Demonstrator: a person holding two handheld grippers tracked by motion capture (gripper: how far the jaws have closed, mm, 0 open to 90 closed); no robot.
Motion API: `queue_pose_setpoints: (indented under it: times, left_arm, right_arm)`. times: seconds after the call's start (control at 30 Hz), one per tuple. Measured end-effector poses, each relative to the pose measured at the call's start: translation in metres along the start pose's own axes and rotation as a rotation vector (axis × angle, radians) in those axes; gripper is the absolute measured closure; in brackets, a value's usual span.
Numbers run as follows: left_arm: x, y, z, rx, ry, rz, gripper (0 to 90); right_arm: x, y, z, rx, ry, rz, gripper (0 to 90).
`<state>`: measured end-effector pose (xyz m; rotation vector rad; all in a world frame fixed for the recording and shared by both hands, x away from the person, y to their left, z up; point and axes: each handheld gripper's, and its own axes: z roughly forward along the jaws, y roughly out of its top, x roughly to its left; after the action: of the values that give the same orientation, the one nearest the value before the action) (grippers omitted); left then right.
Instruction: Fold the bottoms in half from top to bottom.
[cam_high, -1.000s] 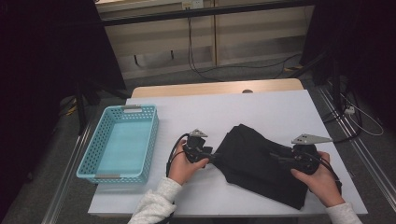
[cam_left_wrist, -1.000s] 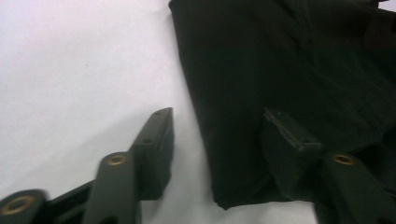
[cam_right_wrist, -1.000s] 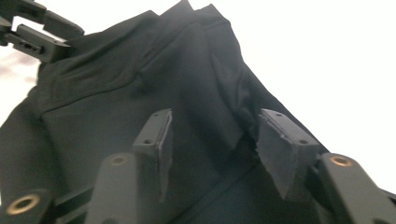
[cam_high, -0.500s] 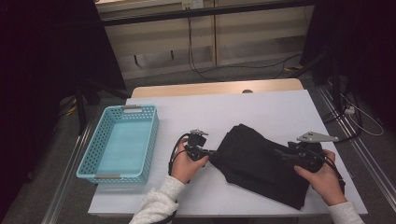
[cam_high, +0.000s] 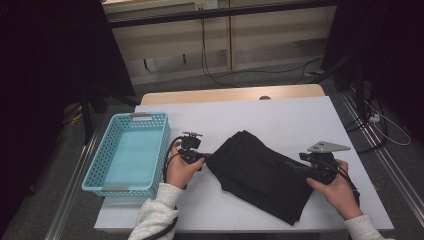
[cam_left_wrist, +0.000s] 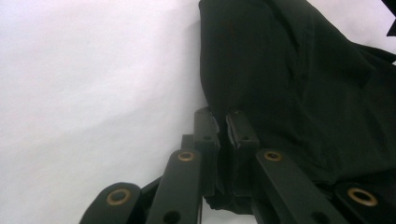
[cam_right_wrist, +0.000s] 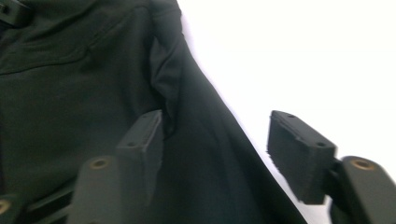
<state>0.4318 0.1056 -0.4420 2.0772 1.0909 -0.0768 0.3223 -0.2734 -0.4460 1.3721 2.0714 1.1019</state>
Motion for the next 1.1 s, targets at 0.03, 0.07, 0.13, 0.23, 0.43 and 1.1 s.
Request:
queue_pose_setpoints:
  times: [0.03,0.07,0.13,0.23,0.43,1.1]
  left_arm:
    - [0.0,0.0,0.0,0.002,0.008,0.005,84.5]
    - [0.0,0.0,-0.001,0.001,0.02,0.008,84.4]
    - [-0.001,0.0,0.0,-0.001,0.019,0.022,84.1]
    - [-0.001,-0.001,0.001,-0.013,0.033,0.037,81.6]
    - [0.001,-0.002,-0.002,-0.055,0.071,0.078,52.5]
    - [-0.005,-0.004,0.001,-0.069,0.08,0.165,28.3]
  right_arm:
    - [0.003,0.002,0.002,-0.009,0.006,-0.004,39.2]
    - [0.006,0.005,0.005,-0.012,0.024,-0.015,41.9]
    - [0.013,0.01,0.011,-0.012,0.049,-0.034,43.8]
    - [0.024,0.015,0.022,0.002,0.073,-0.062,48.1]
    - [0.03,0.015,0.04,0.053,0.085,-0.075,53.9]
    - [0.025,0.018,0.034,0.063,0.131,-0.015,85.3]
